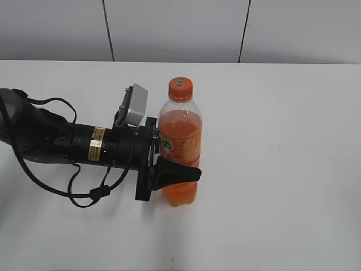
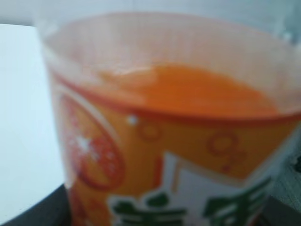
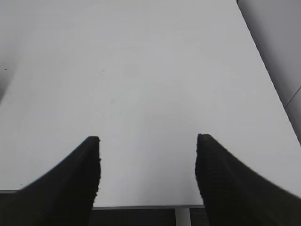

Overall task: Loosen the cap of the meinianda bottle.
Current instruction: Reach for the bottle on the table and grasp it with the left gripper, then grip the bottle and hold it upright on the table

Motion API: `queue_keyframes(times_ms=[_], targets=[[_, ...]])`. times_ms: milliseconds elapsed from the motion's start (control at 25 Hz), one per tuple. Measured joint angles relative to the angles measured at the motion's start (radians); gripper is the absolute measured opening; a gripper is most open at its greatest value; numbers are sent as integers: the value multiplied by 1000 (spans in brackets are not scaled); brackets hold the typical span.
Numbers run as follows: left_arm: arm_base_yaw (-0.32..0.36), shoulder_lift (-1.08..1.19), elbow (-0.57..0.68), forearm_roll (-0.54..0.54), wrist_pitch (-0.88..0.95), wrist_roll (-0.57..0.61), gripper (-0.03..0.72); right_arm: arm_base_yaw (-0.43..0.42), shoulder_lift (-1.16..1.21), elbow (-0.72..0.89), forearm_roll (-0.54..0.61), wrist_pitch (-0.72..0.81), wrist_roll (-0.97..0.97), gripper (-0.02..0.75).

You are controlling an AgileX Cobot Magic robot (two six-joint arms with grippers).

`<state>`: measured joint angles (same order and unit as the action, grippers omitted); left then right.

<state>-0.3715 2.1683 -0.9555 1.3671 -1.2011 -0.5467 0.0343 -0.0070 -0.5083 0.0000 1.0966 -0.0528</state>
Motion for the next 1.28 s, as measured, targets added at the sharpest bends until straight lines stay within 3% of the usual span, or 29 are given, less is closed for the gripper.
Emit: queue_keyframes(times_ms=[480, 680, 1280], targets=[[86, 11, -218, -17, 47, -110, 426, 0, 0, 0, 7, 0, 0, 480], [115, 43, -229, -18, 44, -115, 426, 0, 0, 0, 7, 0, 0, 480], [114, 73, -229, 61, 50, -116, 426, 0, 0, 0, 7, 0, 0, 480]])
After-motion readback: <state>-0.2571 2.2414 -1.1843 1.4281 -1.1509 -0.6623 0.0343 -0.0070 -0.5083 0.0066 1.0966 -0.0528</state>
